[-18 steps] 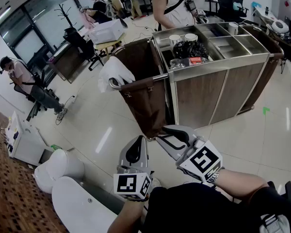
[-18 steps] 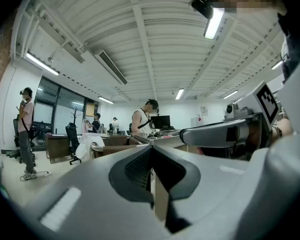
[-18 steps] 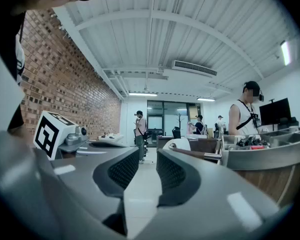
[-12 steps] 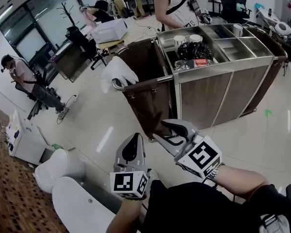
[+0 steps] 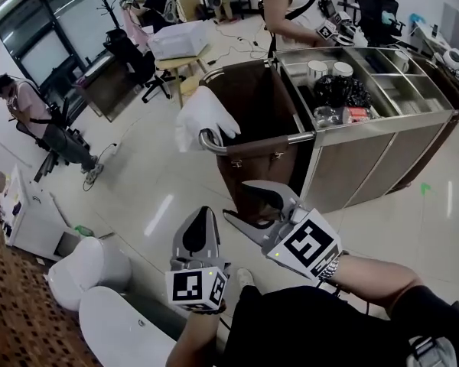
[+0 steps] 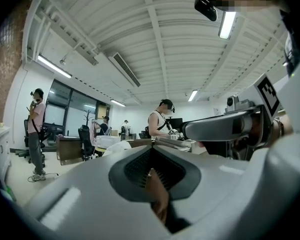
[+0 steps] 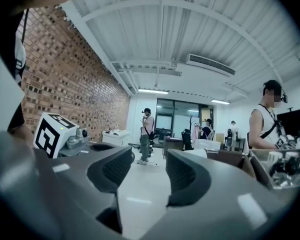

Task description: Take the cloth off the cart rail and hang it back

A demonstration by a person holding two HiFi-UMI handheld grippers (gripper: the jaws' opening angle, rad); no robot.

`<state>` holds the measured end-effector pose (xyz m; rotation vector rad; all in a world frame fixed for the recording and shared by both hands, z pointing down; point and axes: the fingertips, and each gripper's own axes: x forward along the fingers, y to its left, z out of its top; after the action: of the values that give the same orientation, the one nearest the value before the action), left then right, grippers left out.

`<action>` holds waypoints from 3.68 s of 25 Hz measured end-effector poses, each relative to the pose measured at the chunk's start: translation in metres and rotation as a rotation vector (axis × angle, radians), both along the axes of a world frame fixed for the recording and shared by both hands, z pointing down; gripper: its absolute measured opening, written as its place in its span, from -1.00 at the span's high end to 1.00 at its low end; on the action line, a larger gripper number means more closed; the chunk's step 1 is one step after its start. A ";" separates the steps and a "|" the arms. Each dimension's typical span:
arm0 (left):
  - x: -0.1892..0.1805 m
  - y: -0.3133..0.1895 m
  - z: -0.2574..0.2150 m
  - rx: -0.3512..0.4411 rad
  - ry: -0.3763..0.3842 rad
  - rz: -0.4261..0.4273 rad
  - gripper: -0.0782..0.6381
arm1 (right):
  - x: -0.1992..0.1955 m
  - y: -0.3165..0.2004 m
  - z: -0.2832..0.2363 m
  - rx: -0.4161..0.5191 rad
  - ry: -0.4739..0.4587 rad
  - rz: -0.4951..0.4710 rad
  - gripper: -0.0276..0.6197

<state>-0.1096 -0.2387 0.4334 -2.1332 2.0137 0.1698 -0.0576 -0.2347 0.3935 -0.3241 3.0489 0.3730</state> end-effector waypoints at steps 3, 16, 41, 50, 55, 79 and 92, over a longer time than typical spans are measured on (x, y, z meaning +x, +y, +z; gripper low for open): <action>-0.054 -0.014 0.001 -0.004 0.017 -0.009 0.77 | -0.054 -0.023 -0.005 0.074 0.042 0.007 0.21; -0.319 -0.084 0.014 -0.206 0.014 0.056 0.69 | -0.349 -0.160 0.028 0.219 0.468 0.134 -0.20; -0.479 -0.175 0.040 -0.229 0.140 0.069 0.54 | -0.483 -0.298 0.195 0.928 1.527 -0.076 -0.30; -0.491 -0.179 0.053 -0.249 0.156 0.070 0.54 | -0.483 -0.311 0.212 0.933 1.637 -0.093 0.56; -0.489 -0.179 0.050 -0.248 0.146 0.078 0.54 | -0.492 -0.306 0.192 0.908 1.543 -0.031 0.82; -0.359 -0.141 -0.011 -0.182 0.026 0.114 0.54 | -0.373 -0.220 -0.081 0.605 0.584 0.338 0.87; -0.195 -0.046 -0.063 -0.120 -0.074 0.089 0.54 | -0.182 -0.085 -0.202 0.635 0.215 0.391 0.88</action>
<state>-0.3051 -0.2844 0.3704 -2.2676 1.9344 -0.0163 -0.2399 -0.3201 0.1920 -0.8694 2.8244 1.4252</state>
